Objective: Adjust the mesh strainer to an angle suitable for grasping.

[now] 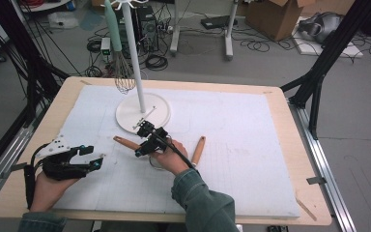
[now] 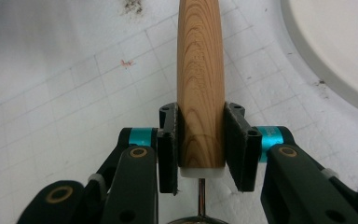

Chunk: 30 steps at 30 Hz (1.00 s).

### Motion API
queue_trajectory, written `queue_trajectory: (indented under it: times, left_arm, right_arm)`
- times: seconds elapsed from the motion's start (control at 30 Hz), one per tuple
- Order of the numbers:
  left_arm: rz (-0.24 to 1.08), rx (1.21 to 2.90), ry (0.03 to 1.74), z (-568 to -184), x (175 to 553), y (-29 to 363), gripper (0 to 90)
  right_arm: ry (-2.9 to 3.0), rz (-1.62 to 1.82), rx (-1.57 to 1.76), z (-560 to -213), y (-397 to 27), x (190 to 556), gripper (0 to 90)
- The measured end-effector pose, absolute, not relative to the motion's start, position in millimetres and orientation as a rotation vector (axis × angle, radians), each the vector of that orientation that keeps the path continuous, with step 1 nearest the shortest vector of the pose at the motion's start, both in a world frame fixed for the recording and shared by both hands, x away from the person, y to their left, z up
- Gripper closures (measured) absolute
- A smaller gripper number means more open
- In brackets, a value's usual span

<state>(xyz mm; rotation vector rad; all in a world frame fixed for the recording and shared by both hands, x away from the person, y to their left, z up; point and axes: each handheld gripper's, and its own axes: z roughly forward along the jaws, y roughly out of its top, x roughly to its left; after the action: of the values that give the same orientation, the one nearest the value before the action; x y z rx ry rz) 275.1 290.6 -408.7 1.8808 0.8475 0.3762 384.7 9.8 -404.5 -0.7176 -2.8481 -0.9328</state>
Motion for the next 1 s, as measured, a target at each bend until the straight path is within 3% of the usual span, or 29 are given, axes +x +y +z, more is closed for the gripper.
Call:
queue_trajectory:
  times: [1.0]
  left_arm:
    - [0.364, 1.885, 0.843, -409, 275, 288, 35.1]
  right_arm:
    - [-2.743, -1.132, -0.743, -383, -15, 380, 68.6]
